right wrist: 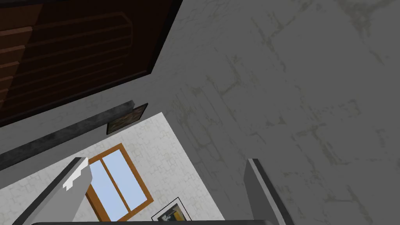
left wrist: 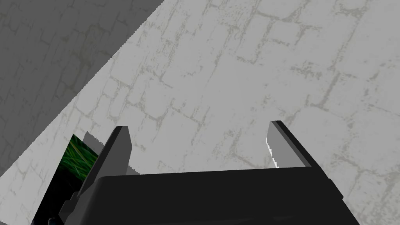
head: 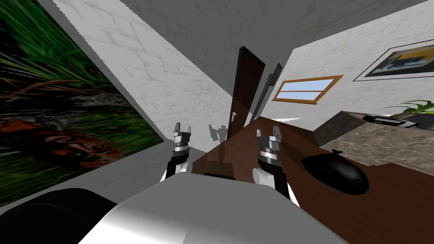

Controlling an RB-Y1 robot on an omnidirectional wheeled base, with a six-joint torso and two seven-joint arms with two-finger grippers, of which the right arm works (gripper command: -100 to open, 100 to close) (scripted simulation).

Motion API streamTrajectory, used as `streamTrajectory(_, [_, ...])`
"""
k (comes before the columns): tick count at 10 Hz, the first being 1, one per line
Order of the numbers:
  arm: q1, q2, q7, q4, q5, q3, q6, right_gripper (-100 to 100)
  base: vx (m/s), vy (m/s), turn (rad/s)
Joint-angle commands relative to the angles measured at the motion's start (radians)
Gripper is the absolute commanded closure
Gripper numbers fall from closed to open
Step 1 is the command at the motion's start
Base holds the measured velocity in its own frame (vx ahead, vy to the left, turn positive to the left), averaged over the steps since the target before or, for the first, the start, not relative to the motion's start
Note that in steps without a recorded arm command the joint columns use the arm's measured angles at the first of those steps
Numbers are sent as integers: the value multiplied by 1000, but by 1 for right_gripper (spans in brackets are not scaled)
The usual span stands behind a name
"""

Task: Pull the door open

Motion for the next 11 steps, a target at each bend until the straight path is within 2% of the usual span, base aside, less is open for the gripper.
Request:
streamTrajectory(1, [-10, -30, -34, 23, -31, 18, -6, -100, 98, -41, 121])
streamTrajectory(2, [-13, -37, -42, 28, -38, 23, -7, -100, 152, -76, 109])
streamTrajectory(3, [-20, -59, -68, 46, -62, 37, -11, -100, 167, -107, 121])
streamTrajectory(4, [-24, -68, -79, 54, -72, 43, -13, -100, 159, -102, 87])
streamTrajectory(6, [-38, -106, -127, 86, -114, 68, -21, -100, 161, -86, 121])
streamTrajectory(8, [-46, -127, -154, 104, -140, 83, -25, -100, 129, -79, 71])
streamTrajectory(9, [-54, -149, -182, 123, -165, 97, -30, -100, 120, -76, 115])
streamTrajectory(10, [-59, -161, -198, 134, -179, 106, -33, -100, 125, -79, 127])
streamTrajectory(11, [-69, -186, -230, 156, -208, 123, -38, -100, 133, -97, 148])
